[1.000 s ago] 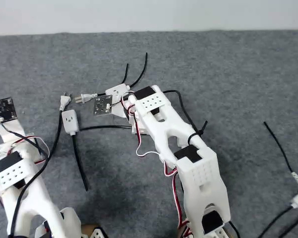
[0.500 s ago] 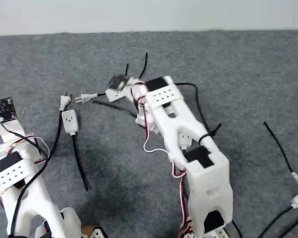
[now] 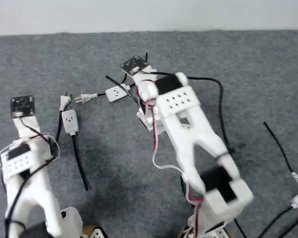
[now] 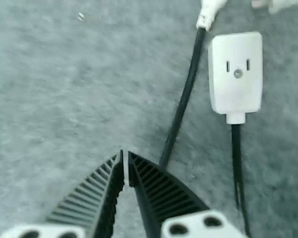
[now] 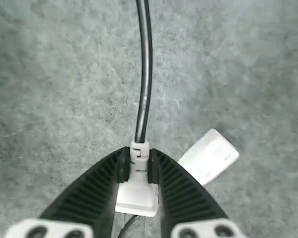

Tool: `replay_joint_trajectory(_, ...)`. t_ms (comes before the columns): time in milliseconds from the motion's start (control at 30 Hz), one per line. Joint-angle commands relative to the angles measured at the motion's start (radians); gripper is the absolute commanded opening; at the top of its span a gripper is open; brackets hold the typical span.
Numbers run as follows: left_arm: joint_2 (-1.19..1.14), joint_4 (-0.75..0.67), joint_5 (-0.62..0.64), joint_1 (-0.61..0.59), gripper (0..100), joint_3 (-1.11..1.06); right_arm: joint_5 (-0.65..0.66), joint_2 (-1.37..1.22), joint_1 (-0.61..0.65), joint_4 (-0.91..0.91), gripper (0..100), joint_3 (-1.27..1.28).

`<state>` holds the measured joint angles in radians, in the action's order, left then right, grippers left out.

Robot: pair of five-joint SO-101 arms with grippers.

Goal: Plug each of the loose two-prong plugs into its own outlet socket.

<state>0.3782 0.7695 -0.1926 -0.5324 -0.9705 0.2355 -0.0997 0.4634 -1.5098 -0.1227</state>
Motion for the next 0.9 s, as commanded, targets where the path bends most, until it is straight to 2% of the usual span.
replay_joint_trajectory(0, -0.164, 0.089, -0.044, 0.075, 1, 0.159, -0.012, 0.257, 0.004, 0.065, 0.9, 0.115)
replay_joint_trajectory(133, -0.354, 0.242, -0.186, 0.226, 1, 0.302, -0.020, 0.479, 0.085, 0.188, 0.9, 0.342)
replay_joint_trajectory(300, -0.453, 0.336, -0.315, 0.338, 1, 0.401, -0.104, 0.685, 0.214, 0.349, 0.9, 0.615)
replay_joint_trajectory(533, -0.295, 0.272, -0.460, 0.505, 1, 0.228, -0.196, 0.725, 0.260, 0.435, 0.9, 0.730)
replay_joint_trajectory(867, -0.098, 0.230, -0.566, 0.615, 1, 0.038, -0.203, 0.725, 0.263, 0.489, 0.9, 0.767)
